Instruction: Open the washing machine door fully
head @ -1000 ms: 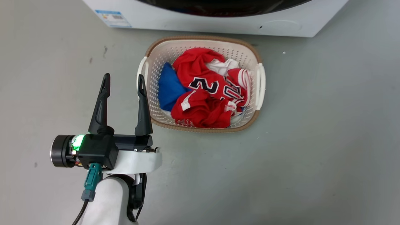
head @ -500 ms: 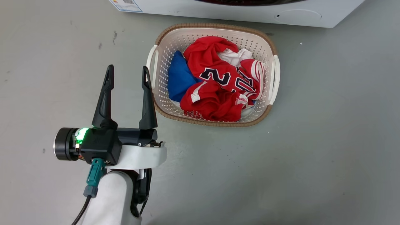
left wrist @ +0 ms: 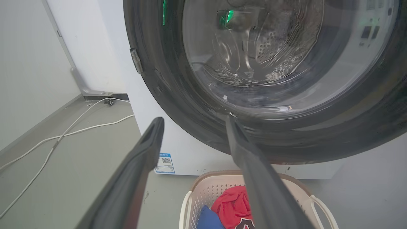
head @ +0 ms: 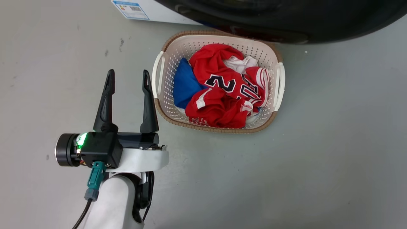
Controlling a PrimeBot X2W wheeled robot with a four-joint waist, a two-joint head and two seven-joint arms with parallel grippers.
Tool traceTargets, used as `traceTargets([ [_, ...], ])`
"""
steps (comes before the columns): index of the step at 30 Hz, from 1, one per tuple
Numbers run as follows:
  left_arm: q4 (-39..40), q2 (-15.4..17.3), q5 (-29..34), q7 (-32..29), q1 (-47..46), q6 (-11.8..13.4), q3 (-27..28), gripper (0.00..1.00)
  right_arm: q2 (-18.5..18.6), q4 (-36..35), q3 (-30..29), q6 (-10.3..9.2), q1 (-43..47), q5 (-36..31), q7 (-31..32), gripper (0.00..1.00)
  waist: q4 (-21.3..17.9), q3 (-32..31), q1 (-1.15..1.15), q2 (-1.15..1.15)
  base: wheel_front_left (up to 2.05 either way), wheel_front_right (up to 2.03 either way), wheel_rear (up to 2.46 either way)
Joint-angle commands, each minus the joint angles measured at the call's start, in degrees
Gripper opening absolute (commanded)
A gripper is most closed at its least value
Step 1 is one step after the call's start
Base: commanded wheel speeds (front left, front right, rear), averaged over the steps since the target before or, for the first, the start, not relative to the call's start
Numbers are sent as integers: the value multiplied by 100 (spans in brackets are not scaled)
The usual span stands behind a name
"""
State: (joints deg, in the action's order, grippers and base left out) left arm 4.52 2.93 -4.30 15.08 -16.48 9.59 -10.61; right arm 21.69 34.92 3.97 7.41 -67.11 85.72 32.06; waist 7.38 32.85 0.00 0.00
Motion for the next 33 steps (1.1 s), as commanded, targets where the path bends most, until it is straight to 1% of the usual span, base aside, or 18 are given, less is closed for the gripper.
traceTargets([
  [1, -15, -6, -11, 14, 85, -4, 34, 100, -102, -91, 108, 14, 171, 8, 105, 0, -41, -94, 0, 0, 0, 0, 0],
  [9, -26, -5, 28, 14, 216, -57, 110, 100, -79, -396, 318, 14, 691, 61, 469, 0, -178, -399, 0, 0, 0, 0, 0],
  [15, -48, -4, 43, 14, 358, -89, 187, 100, -162, -748, 563, 14, 1167, 119, 801, 0, -289, -652, 0, 0, 0, 0, 0],
  [20, -80, -4, 73, 14, 493, -137, 252, 100, -263, -1180, 790, 14, 1638, 203, 1054, 0, -349, -897, 0, 0, 0, 0, 0],
  [28, -76, -5, 93, 14, 727, -148, 315, 100, -350, -1720, 1166, 14, 2476, 258, 1389, 0, -365, -1288, 0, 0, 0, 0, 0],
  [33, -83, -5, 78, 14, 869, -148, 319, 100, -476, -2033, 1326, 14, 2929, 376, 1509, 0, -344, -1491, 0, 0, 0, 0, 0],
])
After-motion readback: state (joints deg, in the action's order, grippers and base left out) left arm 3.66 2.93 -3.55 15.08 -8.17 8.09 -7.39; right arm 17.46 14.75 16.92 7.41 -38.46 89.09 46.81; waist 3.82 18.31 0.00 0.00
